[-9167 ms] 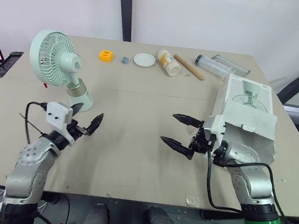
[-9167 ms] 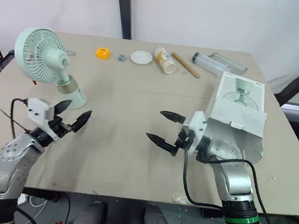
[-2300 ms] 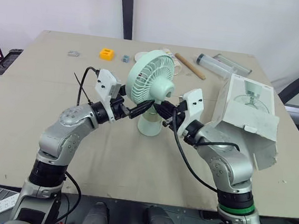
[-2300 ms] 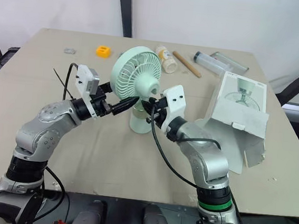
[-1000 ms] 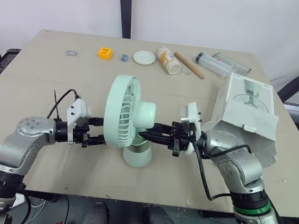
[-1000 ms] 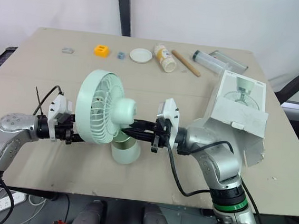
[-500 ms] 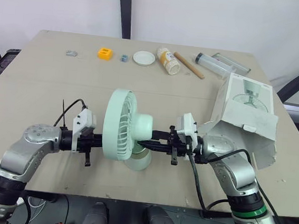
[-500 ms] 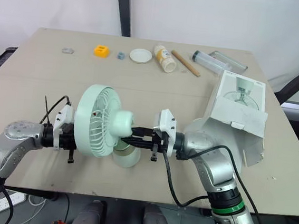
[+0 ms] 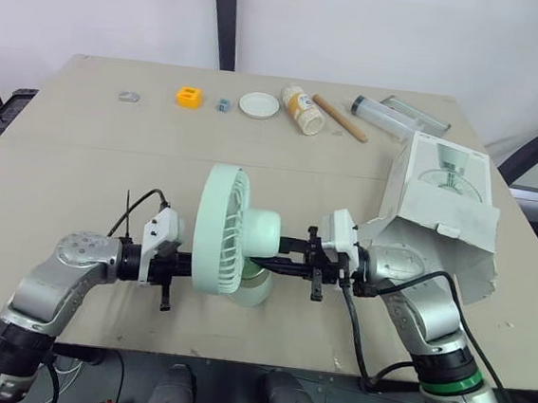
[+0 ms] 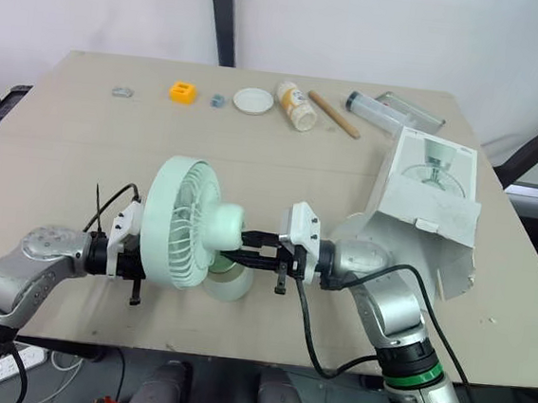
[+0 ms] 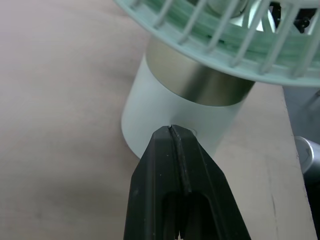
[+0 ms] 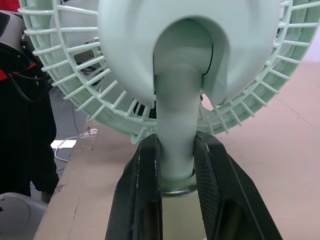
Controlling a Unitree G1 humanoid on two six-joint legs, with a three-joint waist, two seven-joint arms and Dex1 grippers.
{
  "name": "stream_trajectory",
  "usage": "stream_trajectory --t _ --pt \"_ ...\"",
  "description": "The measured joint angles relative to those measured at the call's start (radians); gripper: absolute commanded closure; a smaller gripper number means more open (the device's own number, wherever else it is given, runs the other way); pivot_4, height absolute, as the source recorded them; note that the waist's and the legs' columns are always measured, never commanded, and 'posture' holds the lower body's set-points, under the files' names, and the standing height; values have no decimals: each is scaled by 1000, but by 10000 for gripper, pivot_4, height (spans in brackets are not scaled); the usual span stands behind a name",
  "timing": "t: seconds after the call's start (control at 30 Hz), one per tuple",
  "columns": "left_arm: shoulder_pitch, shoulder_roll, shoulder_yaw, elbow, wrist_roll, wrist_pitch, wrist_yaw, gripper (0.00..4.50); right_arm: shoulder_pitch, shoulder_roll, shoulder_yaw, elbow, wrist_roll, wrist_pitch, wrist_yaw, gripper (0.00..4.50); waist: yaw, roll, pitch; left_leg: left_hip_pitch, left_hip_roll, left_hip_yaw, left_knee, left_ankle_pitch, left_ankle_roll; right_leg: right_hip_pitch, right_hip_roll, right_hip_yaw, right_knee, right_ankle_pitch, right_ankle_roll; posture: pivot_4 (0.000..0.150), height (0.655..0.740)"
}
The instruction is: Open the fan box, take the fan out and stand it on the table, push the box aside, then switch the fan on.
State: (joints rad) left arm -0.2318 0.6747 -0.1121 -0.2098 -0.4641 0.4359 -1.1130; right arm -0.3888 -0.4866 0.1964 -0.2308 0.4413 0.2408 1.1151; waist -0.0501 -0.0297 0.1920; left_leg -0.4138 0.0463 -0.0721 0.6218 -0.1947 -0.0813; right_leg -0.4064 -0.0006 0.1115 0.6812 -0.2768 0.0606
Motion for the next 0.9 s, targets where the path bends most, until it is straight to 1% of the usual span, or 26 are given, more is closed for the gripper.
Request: stream_trajectory --t 0.9 --pt "15 -30 -10 -25 13 24 36 44795 10 -5 -4 8 -1 -9 -7 41738 3 -1 -1 6 0 0 1 0 0 6 0 0 0 0 0 1500 7400"
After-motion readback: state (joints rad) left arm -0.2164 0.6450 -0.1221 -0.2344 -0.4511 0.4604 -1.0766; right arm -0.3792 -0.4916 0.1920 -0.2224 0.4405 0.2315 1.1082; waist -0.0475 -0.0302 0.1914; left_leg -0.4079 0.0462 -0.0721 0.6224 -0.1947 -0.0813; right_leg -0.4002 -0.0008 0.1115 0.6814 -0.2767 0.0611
